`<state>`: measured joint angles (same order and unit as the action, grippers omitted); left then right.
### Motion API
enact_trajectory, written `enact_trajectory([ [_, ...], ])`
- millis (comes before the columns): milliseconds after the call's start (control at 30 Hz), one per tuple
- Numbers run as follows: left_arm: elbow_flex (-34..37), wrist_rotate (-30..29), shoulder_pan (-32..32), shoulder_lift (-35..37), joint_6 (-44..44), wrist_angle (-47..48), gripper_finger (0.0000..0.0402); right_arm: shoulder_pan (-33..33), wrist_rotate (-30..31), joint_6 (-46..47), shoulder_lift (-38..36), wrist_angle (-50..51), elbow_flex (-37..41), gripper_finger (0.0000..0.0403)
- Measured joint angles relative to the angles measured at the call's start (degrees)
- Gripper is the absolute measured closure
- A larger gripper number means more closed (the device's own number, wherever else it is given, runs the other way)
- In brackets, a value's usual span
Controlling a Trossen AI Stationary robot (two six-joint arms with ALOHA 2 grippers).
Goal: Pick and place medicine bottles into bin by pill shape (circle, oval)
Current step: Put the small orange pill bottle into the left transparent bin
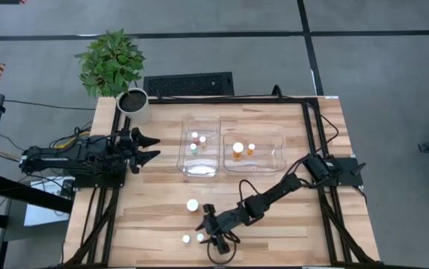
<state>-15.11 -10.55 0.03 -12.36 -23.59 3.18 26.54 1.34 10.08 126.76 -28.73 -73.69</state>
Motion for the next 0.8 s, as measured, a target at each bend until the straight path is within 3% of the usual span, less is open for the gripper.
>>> enact_trajectory([
  [267, 0.0, 0.0, 0.0, 0.0, 0.0, 0.0, 0.0132, -0.1, 0.0, 0.0, 0.0, -0.2, 0.0, 0.0176],
  [800, 0.0, 0.0, 0.0, 0.0, 0.0, 0.0, 0.0132, 0.0, 0.0, -0.1, 0.0, -0.2, 0.0, 0.0287],
])
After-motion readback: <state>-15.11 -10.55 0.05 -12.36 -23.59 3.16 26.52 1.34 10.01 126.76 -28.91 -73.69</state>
